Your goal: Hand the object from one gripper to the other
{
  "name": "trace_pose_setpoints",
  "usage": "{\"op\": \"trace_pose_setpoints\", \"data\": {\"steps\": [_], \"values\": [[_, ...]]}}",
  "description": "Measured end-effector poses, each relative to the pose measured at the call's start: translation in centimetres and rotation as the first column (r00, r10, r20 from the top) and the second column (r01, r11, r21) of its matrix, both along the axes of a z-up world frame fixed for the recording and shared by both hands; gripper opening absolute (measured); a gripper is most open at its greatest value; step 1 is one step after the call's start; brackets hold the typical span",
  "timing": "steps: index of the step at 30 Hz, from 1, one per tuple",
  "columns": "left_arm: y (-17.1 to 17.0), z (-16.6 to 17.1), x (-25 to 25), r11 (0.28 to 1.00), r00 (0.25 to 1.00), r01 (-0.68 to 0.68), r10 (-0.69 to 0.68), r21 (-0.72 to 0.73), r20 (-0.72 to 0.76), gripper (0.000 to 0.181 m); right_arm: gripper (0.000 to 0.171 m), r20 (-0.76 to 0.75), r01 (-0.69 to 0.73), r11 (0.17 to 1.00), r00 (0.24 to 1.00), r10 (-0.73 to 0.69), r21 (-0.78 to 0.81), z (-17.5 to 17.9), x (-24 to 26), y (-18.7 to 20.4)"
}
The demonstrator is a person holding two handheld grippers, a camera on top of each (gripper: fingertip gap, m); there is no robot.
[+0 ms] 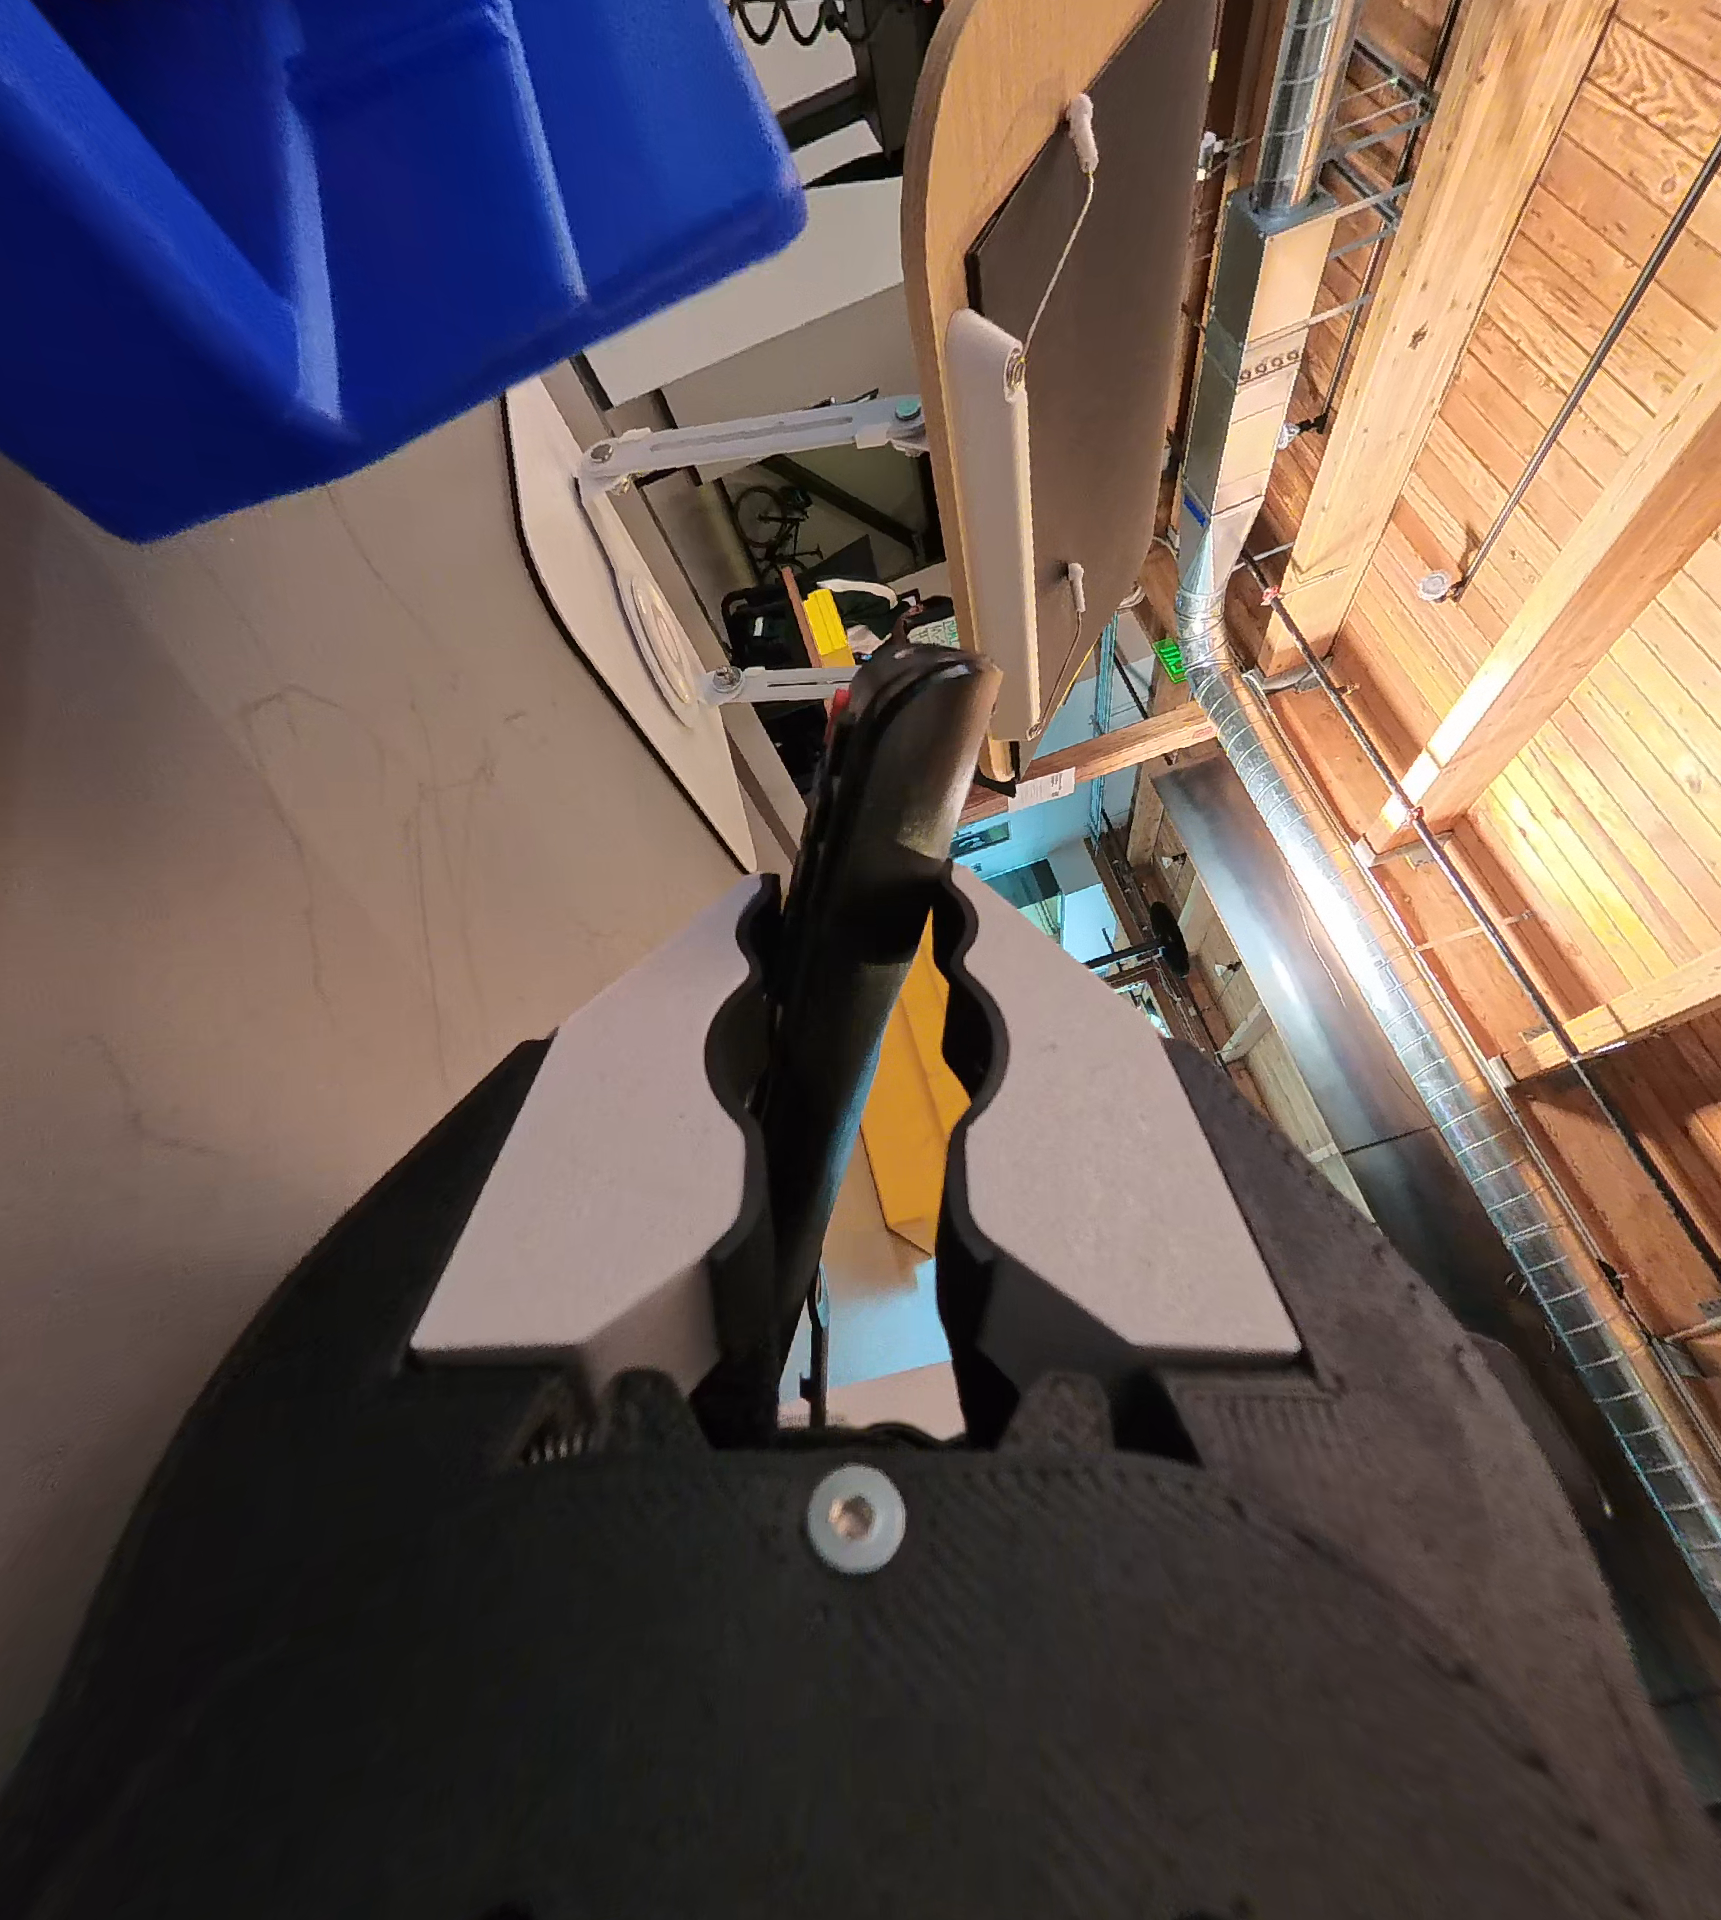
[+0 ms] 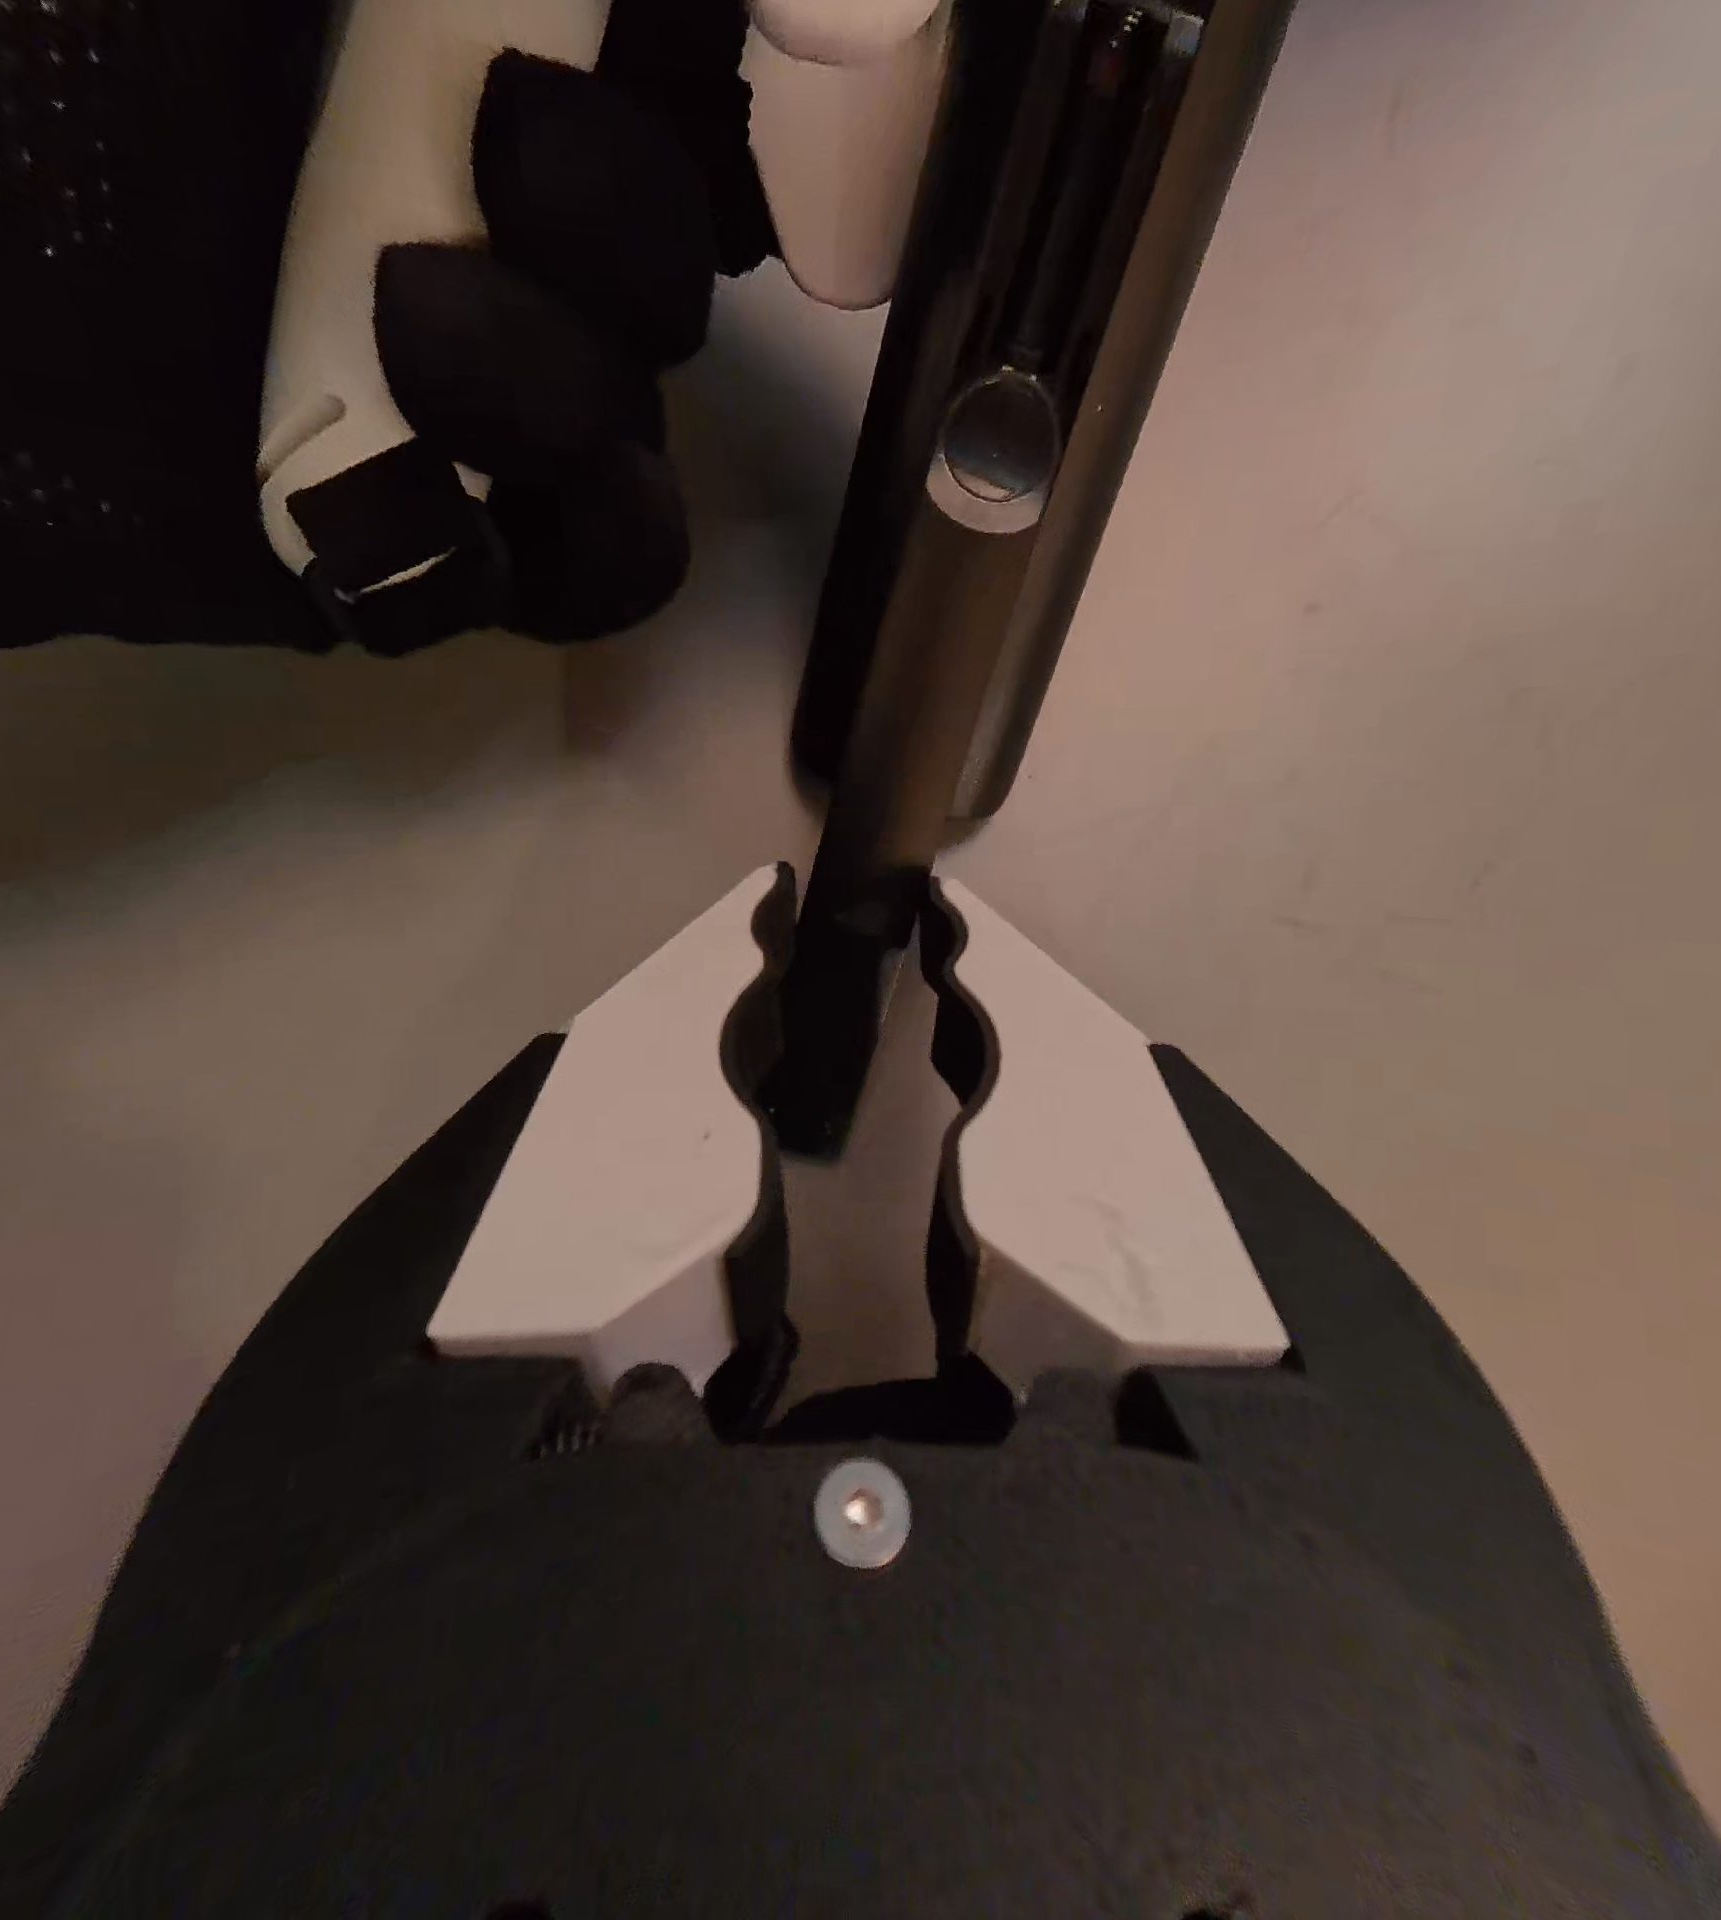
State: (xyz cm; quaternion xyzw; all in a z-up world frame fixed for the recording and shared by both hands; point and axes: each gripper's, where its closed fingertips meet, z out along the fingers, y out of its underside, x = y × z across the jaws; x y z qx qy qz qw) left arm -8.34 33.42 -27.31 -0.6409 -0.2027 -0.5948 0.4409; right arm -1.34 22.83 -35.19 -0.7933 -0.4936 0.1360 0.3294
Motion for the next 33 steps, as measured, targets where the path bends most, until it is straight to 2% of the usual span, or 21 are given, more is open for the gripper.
{"op": "trace_pose_setpoints", "data": {"steps": [6, 11, 19, 24, 33], "values": [[-0.2, 0.0, 0.0, 1.000, 1.000, 0.000, 0.000, -0.003, 0.013, 0.027, 0.020, -0.033, 0.002, 0.999, 0.999, 0.000, 0.051, 2.0, -1.1, 1.2], [0.0, -0.1, -0.3, 1.000, 0.999, -0.015, 0.016, -0.014, 0.041, 0.027, 0.018, -0.085, 0.024, 1.000, 0.996, -0.022, 0.019, 2.4, -2.2, 2.4], [0.2, -0.2, -0.7, 0.999, 0.997, -0.021, 0.023, -0.028, 0.073, 0.026, 0.018, -0.152, 0.015, 1.000, 0.988, -0.014, 0.009, 4.5, -3.0, 2.2], [0.2, -0.2, -0.6, 0.999, 0.997, -0.028, 0.030, -0.027, 0.069, 0.027, 0.018, -0.149, 0.035, 0.999, 0.988, -0.039, -0.025, 3.6, -3.5, 3.2], [0.3, -0.2, -0.9, 0.998, 0.995, -0.046, 0.048, -0.031, 0.083, 0.026, 0.019, -0.220, 0.107, 0.994, 0.969, -0.110, -0.024, 3.8, -3.8, 3.6]]}}
